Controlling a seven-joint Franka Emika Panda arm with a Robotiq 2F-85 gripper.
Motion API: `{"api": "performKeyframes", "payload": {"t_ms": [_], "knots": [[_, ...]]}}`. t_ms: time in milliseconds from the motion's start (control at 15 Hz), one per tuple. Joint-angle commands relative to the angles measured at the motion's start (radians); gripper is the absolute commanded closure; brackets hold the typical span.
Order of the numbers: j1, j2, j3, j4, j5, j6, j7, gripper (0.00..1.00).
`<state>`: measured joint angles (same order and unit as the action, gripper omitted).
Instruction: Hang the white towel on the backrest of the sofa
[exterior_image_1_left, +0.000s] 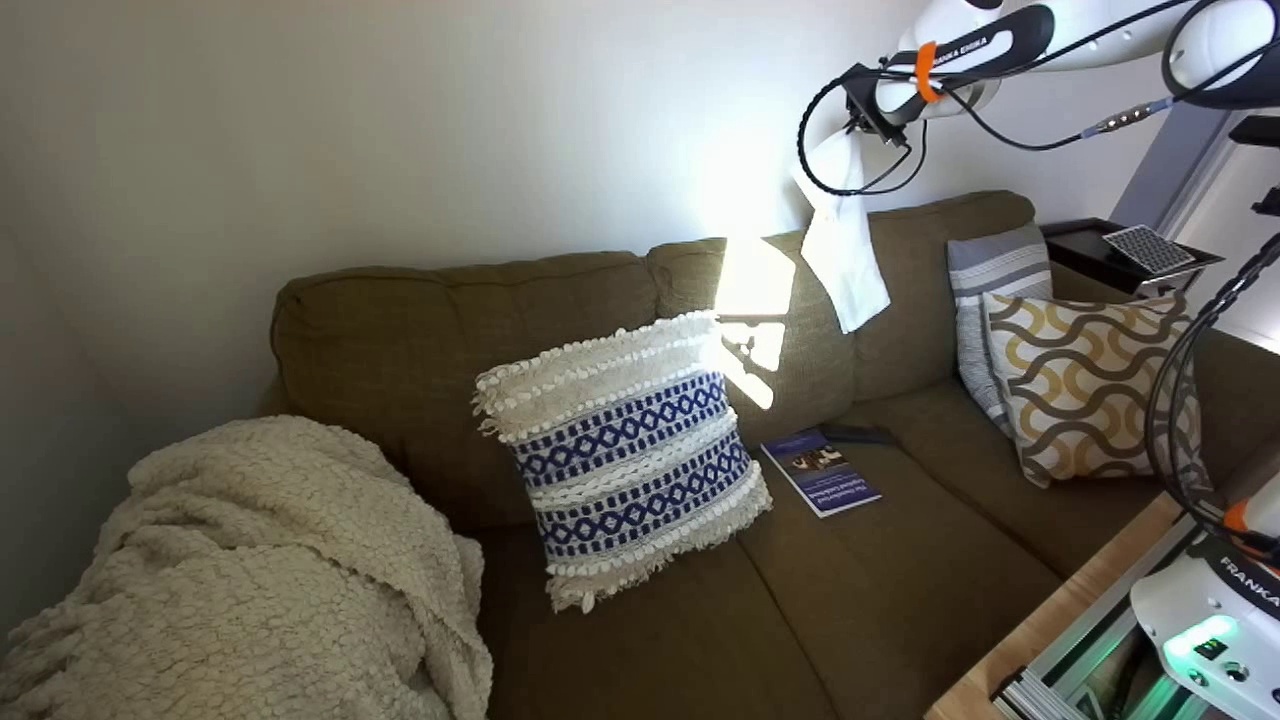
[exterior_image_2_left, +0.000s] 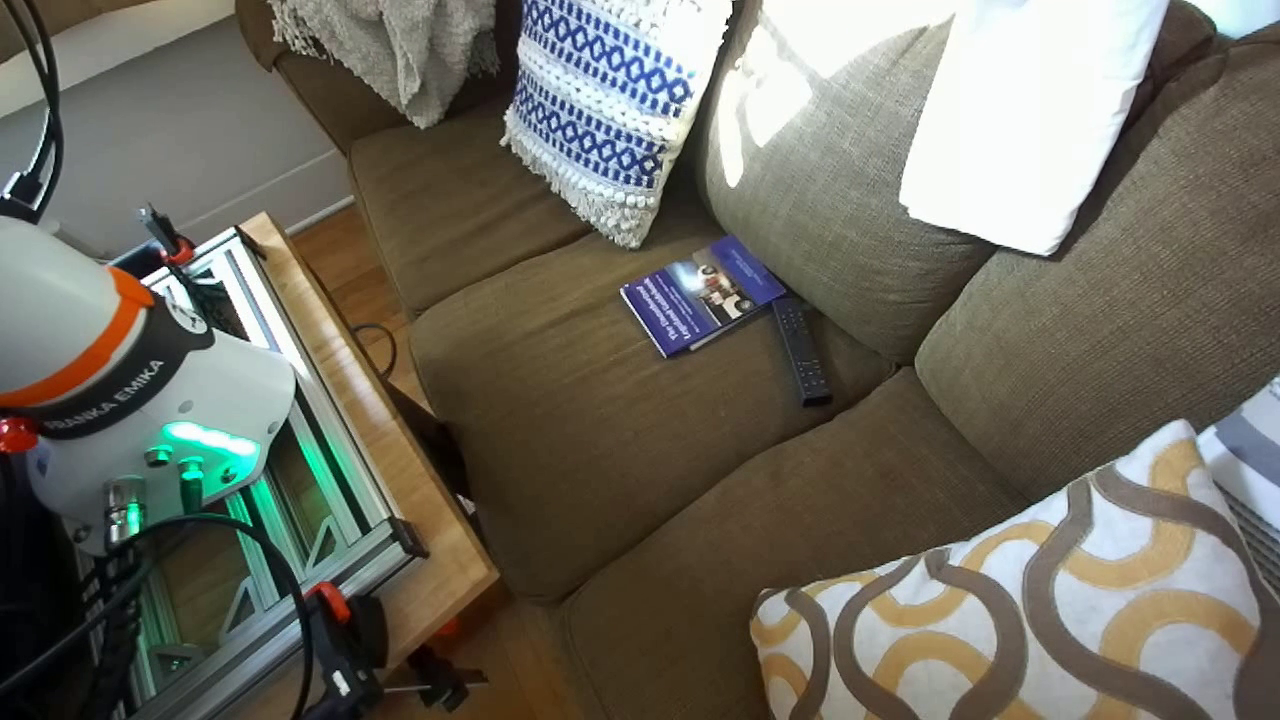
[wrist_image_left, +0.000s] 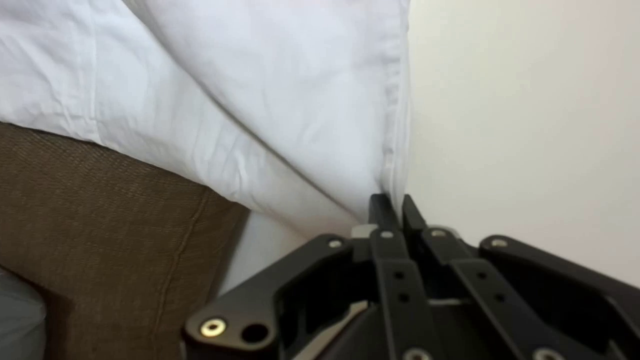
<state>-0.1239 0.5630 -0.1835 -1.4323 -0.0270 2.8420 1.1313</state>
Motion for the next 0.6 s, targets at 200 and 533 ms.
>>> {"api": "performKeyframes", "payload": {"t_ms": [200,533], "knots": [[-0.001,0.118,0.015,0.092,0.116,0.068,-0.102,0.99],[-0.003,0.170,0.015,0.138,0.164,0.079,-0.139,0.99]]}}
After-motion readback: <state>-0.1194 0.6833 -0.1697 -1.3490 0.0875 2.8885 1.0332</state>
